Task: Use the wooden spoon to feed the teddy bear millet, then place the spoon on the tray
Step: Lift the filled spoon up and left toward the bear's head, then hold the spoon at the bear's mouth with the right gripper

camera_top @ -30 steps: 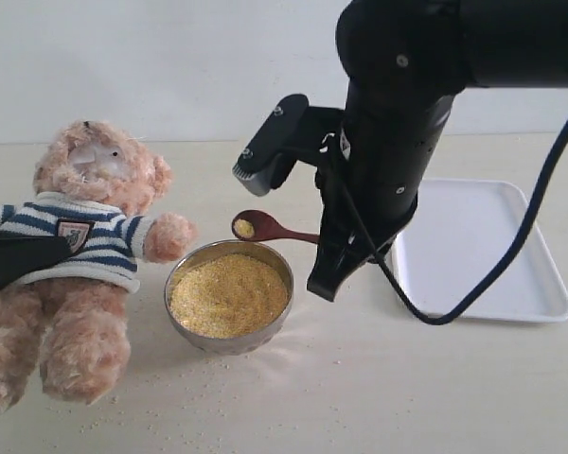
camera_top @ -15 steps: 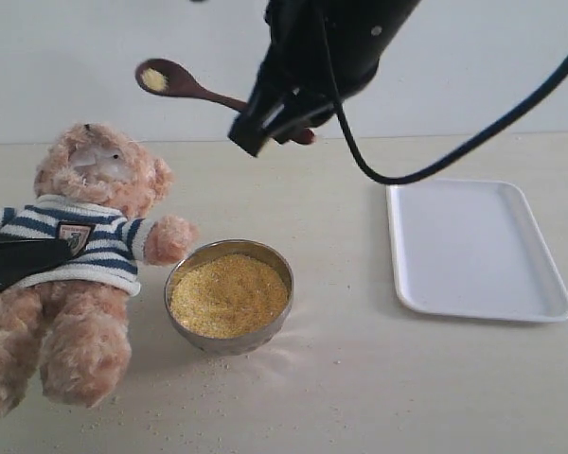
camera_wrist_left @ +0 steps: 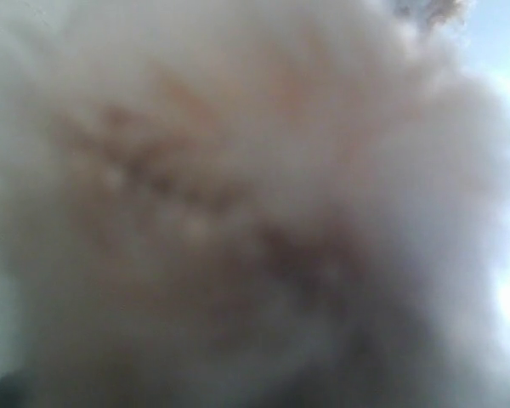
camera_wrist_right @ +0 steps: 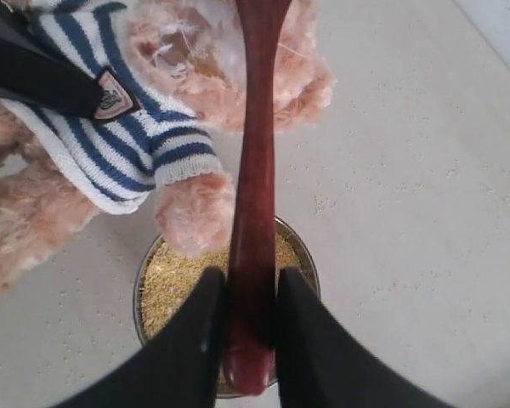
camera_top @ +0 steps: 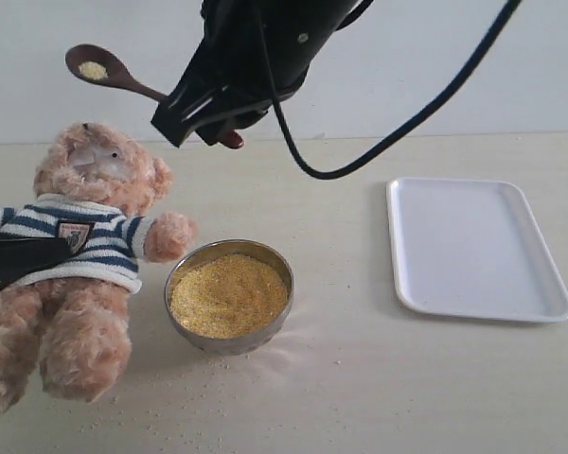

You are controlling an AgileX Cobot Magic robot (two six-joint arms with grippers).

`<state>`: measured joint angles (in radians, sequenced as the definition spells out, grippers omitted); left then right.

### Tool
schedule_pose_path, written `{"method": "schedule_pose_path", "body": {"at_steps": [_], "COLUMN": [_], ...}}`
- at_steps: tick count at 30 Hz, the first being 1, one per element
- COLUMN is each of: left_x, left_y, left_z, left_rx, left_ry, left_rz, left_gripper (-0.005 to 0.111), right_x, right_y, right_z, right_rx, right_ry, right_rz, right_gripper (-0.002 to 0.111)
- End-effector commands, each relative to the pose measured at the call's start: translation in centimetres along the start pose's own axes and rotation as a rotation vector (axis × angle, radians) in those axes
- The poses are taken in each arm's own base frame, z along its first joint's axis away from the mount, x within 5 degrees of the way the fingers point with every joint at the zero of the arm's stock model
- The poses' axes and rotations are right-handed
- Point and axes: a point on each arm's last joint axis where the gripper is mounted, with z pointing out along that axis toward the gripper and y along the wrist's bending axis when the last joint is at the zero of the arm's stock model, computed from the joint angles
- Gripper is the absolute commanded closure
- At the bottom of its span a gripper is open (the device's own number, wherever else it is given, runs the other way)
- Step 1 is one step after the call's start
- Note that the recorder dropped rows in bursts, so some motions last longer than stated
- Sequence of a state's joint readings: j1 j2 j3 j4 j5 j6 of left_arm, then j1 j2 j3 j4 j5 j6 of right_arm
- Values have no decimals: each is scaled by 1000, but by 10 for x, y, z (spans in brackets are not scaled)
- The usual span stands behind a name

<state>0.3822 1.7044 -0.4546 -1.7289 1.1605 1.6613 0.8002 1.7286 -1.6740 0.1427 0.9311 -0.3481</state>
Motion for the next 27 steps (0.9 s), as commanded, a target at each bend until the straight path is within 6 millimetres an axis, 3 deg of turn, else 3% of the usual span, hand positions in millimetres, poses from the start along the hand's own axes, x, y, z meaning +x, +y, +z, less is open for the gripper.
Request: {"method": "schedule_pose_path", "body": {"at_steps": [1, 10, 17, 27], "left_x": [0, 0, 0, 0], "left_y": [-7, -7, -7, -7], "left_z": [1, 1, 1, 1], "left_rx": [63, 63, 63, 63], "left_ry": [-13, -13, -13, -13], "left_rz": [-11, -11, -11, -11], "left_gripper": [102, 102, 102, 102], "right_x": [-3, -8, -5, -11], "right_y": [4, 30, 31, 61], "right_z": [13, 32, 33, 59], "right_rx": [-9, 53, 315, 582], "right_ry": [-12, 18, 157, 241], "right_rz": [-59, -271, -443, -701], "right_gripper": [108, 108, 108, 108]}}
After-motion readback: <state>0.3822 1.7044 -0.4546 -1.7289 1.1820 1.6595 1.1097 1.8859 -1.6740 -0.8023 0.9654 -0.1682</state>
